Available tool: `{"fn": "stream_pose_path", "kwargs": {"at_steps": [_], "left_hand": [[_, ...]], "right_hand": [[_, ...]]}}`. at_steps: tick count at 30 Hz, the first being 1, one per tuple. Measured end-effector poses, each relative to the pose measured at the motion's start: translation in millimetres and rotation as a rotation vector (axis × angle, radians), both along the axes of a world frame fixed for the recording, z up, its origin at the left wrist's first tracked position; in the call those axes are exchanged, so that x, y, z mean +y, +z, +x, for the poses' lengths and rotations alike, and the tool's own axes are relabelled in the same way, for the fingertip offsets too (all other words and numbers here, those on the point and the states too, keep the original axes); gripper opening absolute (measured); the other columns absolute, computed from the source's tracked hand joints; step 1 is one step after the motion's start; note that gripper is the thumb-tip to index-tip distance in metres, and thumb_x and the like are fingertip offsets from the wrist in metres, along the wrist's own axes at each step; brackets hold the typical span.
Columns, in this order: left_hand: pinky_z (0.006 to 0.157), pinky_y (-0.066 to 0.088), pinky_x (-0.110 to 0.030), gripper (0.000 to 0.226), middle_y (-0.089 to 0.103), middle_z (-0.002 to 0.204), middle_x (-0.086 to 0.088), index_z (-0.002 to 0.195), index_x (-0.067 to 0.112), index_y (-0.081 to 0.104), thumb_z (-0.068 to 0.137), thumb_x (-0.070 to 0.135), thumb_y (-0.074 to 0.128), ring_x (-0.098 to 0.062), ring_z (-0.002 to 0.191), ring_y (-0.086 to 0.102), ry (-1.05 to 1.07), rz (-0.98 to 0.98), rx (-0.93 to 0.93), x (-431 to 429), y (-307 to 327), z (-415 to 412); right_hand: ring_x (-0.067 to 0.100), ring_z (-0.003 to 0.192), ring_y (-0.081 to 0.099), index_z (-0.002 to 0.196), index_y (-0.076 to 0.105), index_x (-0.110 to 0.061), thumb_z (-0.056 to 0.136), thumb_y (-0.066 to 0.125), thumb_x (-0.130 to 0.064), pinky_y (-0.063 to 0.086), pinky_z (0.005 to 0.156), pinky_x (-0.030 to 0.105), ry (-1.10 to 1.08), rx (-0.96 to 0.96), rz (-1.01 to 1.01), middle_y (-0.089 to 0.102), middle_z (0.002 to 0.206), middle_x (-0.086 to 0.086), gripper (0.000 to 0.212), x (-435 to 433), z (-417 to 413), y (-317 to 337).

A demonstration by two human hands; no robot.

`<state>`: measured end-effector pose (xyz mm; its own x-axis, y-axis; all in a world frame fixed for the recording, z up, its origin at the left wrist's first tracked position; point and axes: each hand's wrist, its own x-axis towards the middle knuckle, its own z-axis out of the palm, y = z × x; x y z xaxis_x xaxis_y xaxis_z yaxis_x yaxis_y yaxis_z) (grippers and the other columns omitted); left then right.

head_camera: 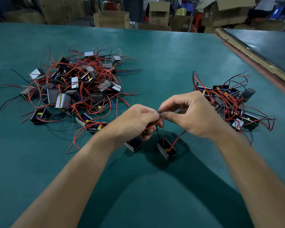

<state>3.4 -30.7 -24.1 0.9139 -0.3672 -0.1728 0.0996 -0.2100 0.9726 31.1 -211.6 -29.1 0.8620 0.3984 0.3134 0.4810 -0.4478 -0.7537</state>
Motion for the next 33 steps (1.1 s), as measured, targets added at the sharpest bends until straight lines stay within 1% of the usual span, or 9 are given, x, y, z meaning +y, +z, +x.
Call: {"fn": "stream_pose_path", "kwargs": {"at_steps": [6,9,14,17,21,25,28,31,33], "left_hand": [[0.044,0.034,-0.02,0.033,0.038,0.048,0.001,0.075,0.003,0.063,0.1,0.005,0.043,-0.011,0.043,0.035,0.023,0.027,-0.052,0.8,-2.0,1.3],[0.044,0.034,-0.019,0.035,0.039,0.047,0.001,0.073,0.005,0.061,0.102,0.005,0.041,-0.011,0.043,0.036,0.022,0.022,-0.054,1.2,-3.0,1.2],[0.045,0.033,-0.02,0.035,0.038,0.047,0.003,0.073,0.005,0.058,0.103,0.008,0.041,-0.01,0.044,0.034,0.011,0.011,-0.038,1.0,-3.6,2.4],[0.045,0.034,-0.02,0.034,0.037,0.048,0.002,0.074,0.004,0.058,0.103,0.008,0.041,-0.012,0.046,0.033,0.008,0.008,-0.037,0.9,-3.2,2.6],[0.044,0.034,-0.019,0.034,0.037,0.048,0.002,0.073,0.004,0.058,0.103,0.007,0.042,-0.013,0.047,0.033,0.008,0.018,-0.046,0.0,-2.9,1.2],[0.045,0.034,-0.02,0.034,0.037,0.046,0.004,0.074,0.003,0.058,0.103,0.007,0.042,-0.012,0.046,0.034,0.017,0.017,-0.06,-1.0,-2.7,1.1],[0.045,0.035,-0.019,0.036,0.039,0.046,0.004,0.072,0.005,0.059,0.103,0.009,0.042,-0.011,0.043,0.036,0.026,0.015,-0.054,-0.1,-2.8,2.7],[0.044,0.035,-0.018,0.037,0.04,0.046,0.004,0.071,0.007,0.059,0.103,0.01,0.041,-0.01,0.043,0.037,0.034,0.009,-0.037,1.0,-3.4,2.8],[0.043,0.034,-0.018,0.037,0.04,0.046,0.003,0.071,0.006,0.059,0.103,0.01,0.041,-0.01,0.042,0.036,0.043,0.005,-0.029,0.8,-3.8,2.6]], "right_hand": [[0.023,0.067,0.068,0.077,0.075,-0.021,0.083,0.078,-0.008,0.057,0.07,0.039,0.028,0.004,0.029,0.074,0.071,0.004,0.014,-0.8,-1.6,3.2],[0.025,0.075,0.072,0.083,0.079,-0.016,0.082,0.078,-0.006,0.057,0.076,0.044,0.047,0.024,0.0,0.076,0.075,0.003,0.01,-2.9,-1.6,3.3],[0.023,0.075,0.073,0.085,0.08,-0.016,0.082,0.078,-0.003,0.057,0.074,0.041,0.041,0.005,-0.039,0.077,0.076,-0.002,0.014,-3.5,-0.7,2.0],[0.013,0.069,0.07,0.082,0.079,-0.021,0.084,0.077,-0.01,0.055,0.068,0.029,0.028,-0.021,-0.076,0.075,0.072,-0.008,0.012,-3.1,-0.5,1.9],[0.001,0.056,0.056,0.077,0.074,-0.029,0.088,0.073,-0.016,0.041,0.058,0.015,0.019,-0.021,-0.16,0.069,0.065,-0.015,0.017,-3.1,-1.0,2.6],[0.003,0.059,0.057,0.073,0.067,-0.031,0.093,0.064,-0.02,0.045,0.06,0.023,-0.016,0.004,-0.224,0.064,0.062,-0.021,0.023,-1.5,0.1,2.6],[0.004,0.06,0.058,0.075,0.069,-0.027,0.095,0.063,-0.02,0.048,0.063,0.025,0.0,0.024,-0.214,0.064,0.062,-0.02,0.022,-1.4,0.0,3.0],[0.008,0.059,0.058,0.082,0.073,-0.02,0.091,0.068,-0.016,0.05,0.061,0.031,0.026,0.019,-0.152,0.069,0.066,-0.009,0.012,-1.5,-1.2,2.9],[0.023,0.062,0.062,0.086,0.074,-0.019,0.089,0.071,-0.014,0.052,0.061,0.039,0.045,0.019,-0.086,0.072,0.071,0.001,0.006,-1.5,-2.2,2.8]]}}
